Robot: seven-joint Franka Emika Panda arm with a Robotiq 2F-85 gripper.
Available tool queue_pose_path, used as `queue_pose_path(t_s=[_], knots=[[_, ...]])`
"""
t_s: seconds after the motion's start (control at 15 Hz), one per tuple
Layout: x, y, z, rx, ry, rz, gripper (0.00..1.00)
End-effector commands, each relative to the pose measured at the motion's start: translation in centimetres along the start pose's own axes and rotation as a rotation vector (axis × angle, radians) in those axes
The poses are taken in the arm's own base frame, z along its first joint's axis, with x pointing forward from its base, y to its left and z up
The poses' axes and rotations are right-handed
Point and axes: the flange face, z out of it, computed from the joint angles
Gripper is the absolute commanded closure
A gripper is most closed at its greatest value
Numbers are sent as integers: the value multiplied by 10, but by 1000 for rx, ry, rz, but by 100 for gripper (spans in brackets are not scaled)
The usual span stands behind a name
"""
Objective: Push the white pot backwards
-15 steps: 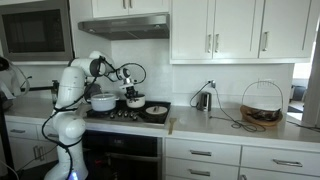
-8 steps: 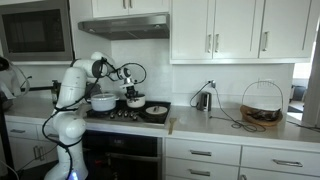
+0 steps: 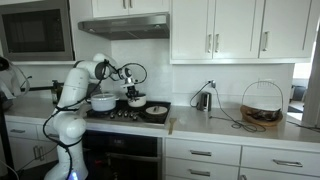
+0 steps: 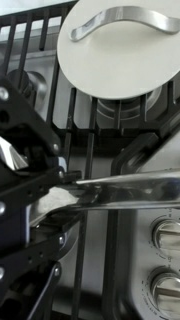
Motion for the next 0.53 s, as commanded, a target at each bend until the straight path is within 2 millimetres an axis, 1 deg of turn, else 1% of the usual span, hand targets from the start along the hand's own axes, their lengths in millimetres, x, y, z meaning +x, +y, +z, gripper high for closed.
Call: queue_pose_path(t_s=[0.0,0.47], knots=[[12,5,-13,6,14,39,90],[17,6,-14,19,-7,52,90]])
